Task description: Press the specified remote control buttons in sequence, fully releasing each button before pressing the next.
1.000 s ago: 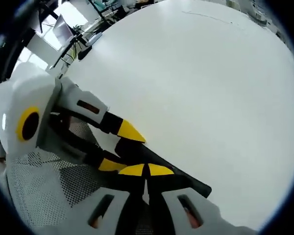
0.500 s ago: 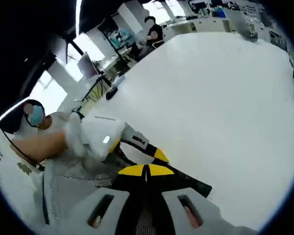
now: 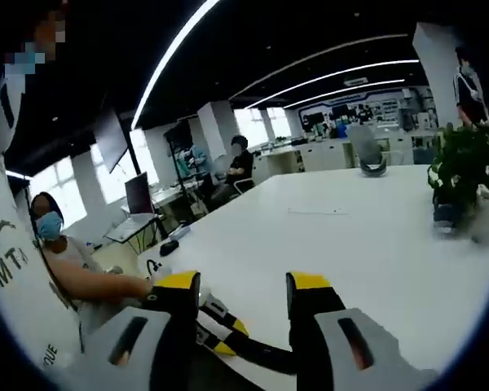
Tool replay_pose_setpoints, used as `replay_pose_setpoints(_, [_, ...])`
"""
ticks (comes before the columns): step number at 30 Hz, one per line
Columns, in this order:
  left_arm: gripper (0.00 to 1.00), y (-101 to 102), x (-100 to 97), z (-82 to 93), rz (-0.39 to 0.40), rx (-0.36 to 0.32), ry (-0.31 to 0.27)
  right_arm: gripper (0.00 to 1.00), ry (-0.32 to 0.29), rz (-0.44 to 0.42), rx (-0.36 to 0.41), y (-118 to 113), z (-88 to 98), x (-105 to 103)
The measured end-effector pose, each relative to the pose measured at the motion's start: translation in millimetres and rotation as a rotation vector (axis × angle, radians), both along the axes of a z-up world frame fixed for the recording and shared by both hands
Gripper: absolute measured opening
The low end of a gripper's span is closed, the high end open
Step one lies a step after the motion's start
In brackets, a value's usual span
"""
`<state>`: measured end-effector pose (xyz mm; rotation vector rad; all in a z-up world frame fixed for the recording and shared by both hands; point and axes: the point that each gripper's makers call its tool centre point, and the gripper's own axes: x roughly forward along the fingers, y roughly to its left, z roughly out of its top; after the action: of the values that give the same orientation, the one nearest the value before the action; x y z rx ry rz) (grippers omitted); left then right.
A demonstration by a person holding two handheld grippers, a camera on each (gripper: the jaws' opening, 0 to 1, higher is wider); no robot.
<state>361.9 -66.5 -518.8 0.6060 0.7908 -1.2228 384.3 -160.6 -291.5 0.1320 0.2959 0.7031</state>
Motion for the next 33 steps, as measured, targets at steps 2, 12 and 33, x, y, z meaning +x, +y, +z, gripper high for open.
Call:
replay_pose_setpoints(2, [0.25, 0, -0.1, 0.0, 0.0, 0.0, 0.0, 0.65, -0.033, -0.053, -0.021, -11, 0.0, 3])
replay_pose_setpoints(12, [0.25, 0, -0.1, -0.5, 0.004, -0.008, -0.001, 0.7, 0.008, -0.242, -0.048, -42, -30.0, 10])
replay_pose_setpoints(33, [0.23, -1, 12.7, -0.2, -0.128, 0.099, -0.044, 0.6, 0.185, -0.338, -0.112, -57, -63.9, 8])
